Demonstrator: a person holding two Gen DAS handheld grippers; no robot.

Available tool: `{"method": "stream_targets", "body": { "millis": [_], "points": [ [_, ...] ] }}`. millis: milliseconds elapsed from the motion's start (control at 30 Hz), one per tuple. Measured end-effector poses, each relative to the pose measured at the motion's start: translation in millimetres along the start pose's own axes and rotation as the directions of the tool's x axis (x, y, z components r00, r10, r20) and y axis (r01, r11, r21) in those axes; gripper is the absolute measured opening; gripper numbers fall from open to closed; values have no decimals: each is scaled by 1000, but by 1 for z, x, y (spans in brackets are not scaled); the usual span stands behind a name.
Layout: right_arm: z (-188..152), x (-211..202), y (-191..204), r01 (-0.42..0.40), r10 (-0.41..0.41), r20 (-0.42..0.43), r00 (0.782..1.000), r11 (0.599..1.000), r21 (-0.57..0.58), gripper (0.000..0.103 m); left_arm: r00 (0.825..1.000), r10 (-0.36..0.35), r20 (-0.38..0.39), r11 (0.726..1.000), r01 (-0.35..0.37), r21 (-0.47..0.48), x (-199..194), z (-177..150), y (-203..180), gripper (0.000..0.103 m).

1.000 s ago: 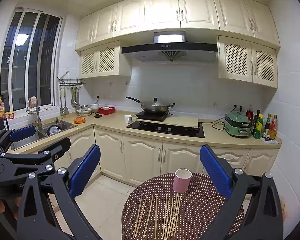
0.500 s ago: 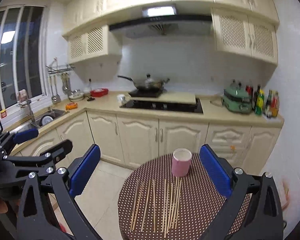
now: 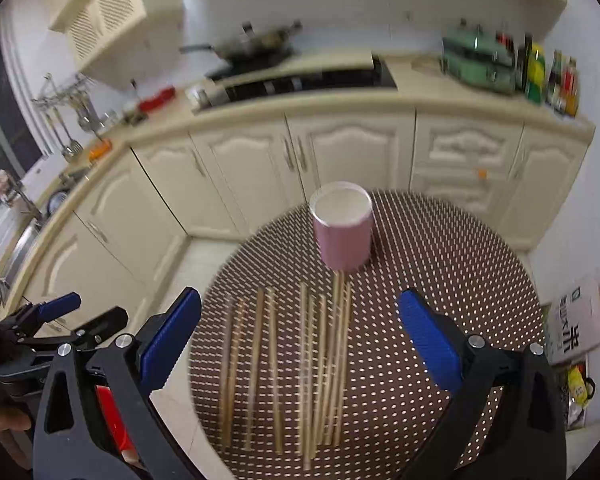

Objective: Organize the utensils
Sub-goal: 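Lower the left tool onto one wooden stick while the right tool grasps another, then lift the left tool's stick over the pink cup while the right tool carries its stick there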

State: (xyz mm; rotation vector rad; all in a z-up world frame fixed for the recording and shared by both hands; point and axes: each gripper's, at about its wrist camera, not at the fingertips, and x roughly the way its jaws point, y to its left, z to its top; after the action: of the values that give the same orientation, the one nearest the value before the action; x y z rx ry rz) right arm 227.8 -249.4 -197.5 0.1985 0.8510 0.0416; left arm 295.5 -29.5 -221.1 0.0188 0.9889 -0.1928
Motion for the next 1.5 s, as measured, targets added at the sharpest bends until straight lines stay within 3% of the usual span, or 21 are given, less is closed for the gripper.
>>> {"method": "stream_targets", "body": {
  "millis": [167, 400, 700, 900, 1333, 1367, 1500],
  "points": [
    [2, 54, -34, -11, 16, -148, 989, 999, 34, 78, 984, -8, -176, 1000, 3, -30, 75, -6, -2, 80],
    [3, 121, -59, -22, 41, -331, 943, 998, 59, 62, 947, 5, -321, 997, -29, -70, 141, -6, 6, 63],
    [-10, 176, -73, -14, 36, -494, 869, 999, 47, 36, 917, 34, -397, 997, -60, -52, 186, -6, 7, 48],
    [-17, 193, -84, -4, 29, -542, 840, 999, 47, 26, 909, 19, -416, 998, -43, -48, 209, -2, 4, 45],
    [2, 197, -72, -7, 20, -557, 830, 1000, 25, 22, 911, 72, -406, 997, -72, 16, 220, 6, -4, 41],
    [6, 206, -63, 10, -1, -538, 843, 1000, 15, 22, 911, 78, -404, 997, -75, 22, 221, 7, -5, 36],
    [19, 217, -54, 7, -9, -534, 845, 1000, -6, 13, 914, 55, -401, 998, -60, 1, 220, 11, -7, 9]
  ]
}}
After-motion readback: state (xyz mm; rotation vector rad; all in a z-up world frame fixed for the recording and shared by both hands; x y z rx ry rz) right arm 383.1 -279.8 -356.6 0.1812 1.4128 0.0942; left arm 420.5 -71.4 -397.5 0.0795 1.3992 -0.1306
